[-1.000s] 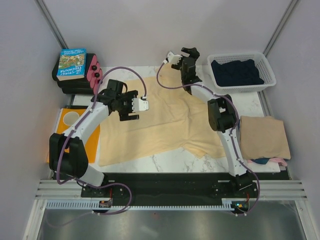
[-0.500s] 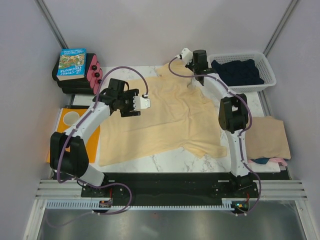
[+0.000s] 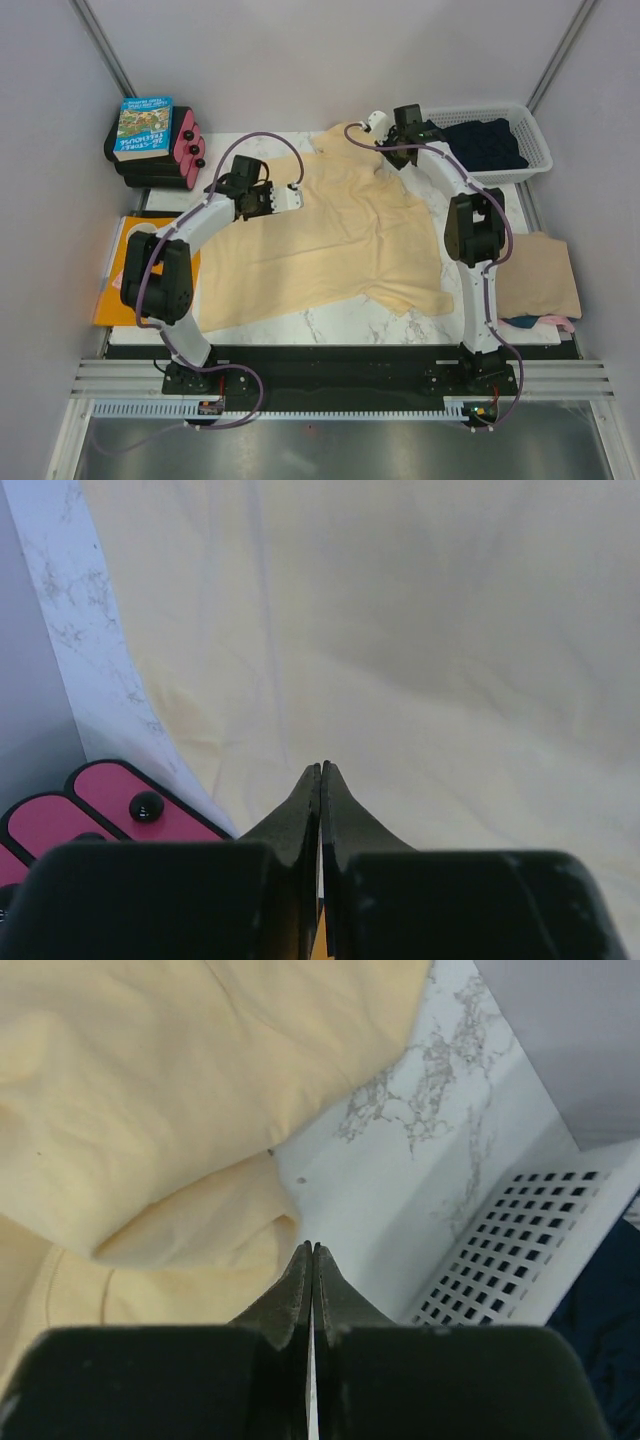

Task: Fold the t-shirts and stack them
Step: Flatten out the tshirt

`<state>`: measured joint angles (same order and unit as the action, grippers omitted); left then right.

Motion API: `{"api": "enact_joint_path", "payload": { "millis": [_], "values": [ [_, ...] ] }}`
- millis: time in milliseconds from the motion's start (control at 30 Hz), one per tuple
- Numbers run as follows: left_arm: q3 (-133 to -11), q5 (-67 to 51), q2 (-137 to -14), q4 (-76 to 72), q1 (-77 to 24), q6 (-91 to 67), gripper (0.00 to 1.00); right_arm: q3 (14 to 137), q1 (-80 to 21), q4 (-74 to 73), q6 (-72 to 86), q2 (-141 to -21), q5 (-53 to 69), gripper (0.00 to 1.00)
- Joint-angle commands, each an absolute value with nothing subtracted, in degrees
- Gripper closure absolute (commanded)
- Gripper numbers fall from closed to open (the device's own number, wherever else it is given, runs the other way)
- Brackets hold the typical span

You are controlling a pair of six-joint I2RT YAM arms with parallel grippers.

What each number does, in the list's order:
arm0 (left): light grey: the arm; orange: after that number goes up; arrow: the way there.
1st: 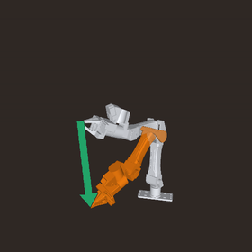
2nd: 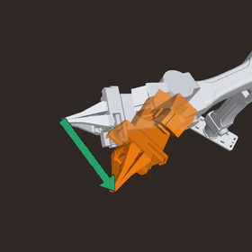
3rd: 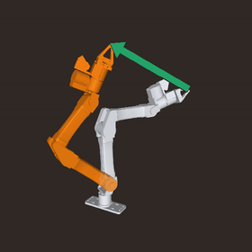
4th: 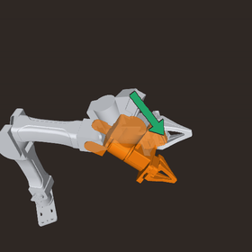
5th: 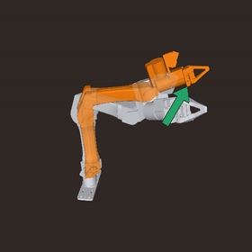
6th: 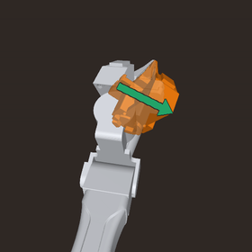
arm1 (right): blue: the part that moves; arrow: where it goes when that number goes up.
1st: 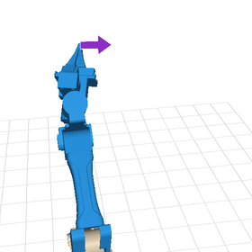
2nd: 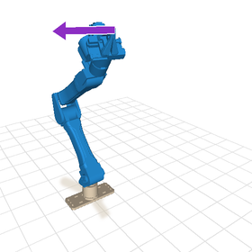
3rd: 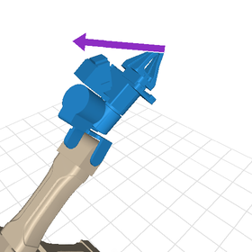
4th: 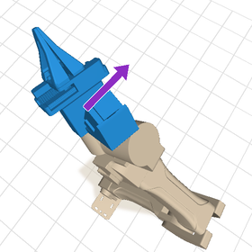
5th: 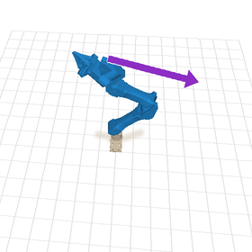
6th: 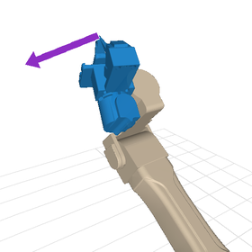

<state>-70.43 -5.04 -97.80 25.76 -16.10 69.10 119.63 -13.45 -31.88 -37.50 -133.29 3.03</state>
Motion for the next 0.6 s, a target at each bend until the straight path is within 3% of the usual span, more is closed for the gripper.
{"api": "enact_joint_path", "payload": {
  "millis": [0,567],
  "values": [
    [-76.02,2.19,-102.74,20.13,-15.12,63.99,0.98,127.07,-13.71,-36.03,-33.32,-136.84,10.53,1.00],
    [-79.37,3.08,-106.88,20.21,-13.27,61.43,0.98,127.70,-13.89,-41.13,-32.96,-142.91,10.03,1.00]
  ]
}}
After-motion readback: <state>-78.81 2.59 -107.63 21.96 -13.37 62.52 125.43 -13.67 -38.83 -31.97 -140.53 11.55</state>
